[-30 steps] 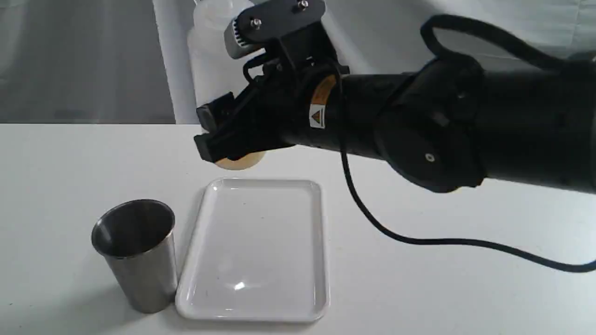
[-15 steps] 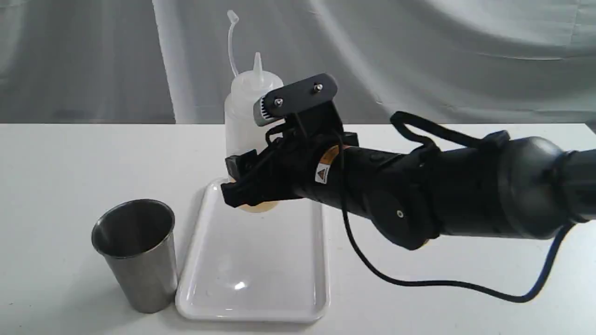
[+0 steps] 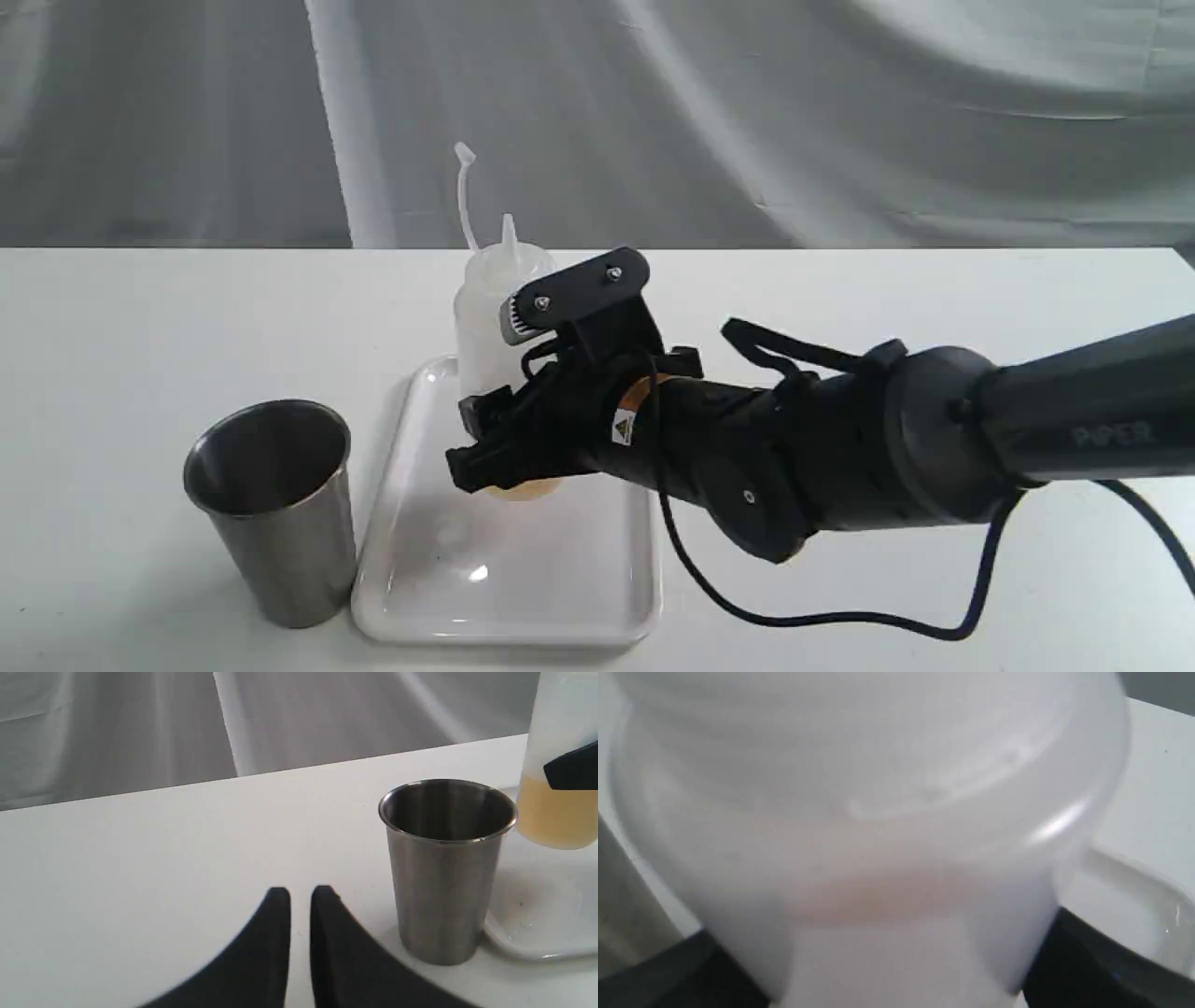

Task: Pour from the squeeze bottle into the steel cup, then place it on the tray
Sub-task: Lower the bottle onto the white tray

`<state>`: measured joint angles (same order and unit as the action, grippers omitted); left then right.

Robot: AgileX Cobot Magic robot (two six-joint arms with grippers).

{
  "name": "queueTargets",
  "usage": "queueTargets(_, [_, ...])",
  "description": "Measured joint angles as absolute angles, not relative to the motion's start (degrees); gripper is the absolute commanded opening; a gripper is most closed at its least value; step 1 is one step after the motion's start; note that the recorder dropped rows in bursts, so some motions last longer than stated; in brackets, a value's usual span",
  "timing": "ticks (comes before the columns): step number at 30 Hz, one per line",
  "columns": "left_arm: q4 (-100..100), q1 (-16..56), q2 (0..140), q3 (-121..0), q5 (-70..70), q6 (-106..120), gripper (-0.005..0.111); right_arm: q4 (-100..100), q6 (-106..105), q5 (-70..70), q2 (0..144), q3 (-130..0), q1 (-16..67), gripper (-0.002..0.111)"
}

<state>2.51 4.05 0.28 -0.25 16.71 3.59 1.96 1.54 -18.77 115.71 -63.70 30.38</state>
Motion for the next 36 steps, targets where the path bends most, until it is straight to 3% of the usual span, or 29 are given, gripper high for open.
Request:
queueTargets(33, [2.51,4.05,0.28,-0.26,16.71,3.59,0.008,3.11,1.5,-21.7,120.57,-63.7,30.38,0.042])
queueTargets(36, [2.51,4.05,0.28,-0.26,16.71,3.59,0.008,3.11,1.5,-21.7,120.57,-63.7,30.38,0.047])
